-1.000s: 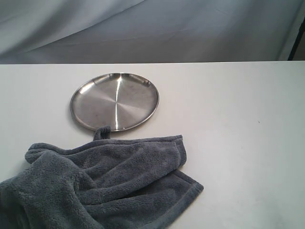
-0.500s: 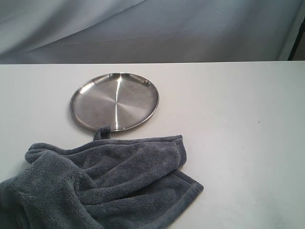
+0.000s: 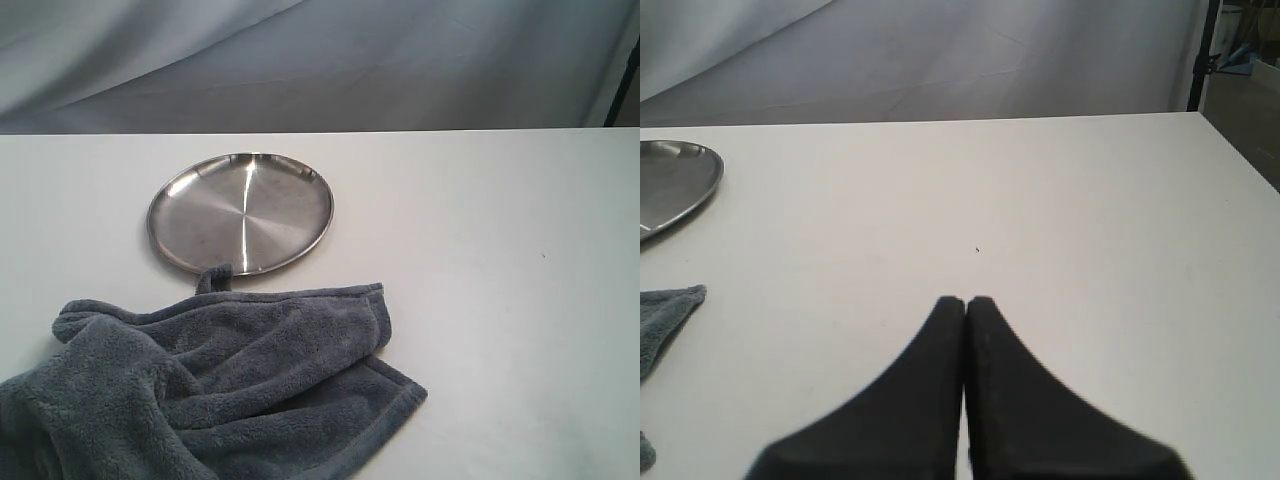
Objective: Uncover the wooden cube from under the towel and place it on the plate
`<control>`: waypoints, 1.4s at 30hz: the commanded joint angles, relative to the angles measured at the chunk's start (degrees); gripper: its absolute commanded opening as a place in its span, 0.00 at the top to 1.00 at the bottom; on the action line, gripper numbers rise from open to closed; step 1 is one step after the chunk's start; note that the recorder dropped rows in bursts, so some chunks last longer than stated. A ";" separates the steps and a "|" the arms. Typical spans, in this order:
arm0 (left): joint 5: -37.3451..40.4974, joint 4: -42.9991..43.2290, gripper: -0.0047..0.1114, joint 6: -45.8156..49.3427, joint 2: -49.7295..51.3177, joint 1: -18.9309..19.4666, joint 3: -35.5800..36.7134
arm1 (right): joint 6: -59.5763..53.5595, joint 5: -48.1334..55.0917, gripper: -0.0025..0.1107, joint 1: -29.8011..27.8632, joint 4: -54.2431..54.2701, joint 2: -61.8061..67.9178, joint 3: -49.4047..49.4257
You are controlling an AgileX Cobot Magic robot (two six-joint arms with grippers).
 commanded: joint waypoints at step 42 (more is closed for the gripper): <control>117.43 23.39 0.96 14.70 85.68 -29.89 -60.26 | 0.04 -0.12 0.98 -0.01 -0.58 -0.38 0.22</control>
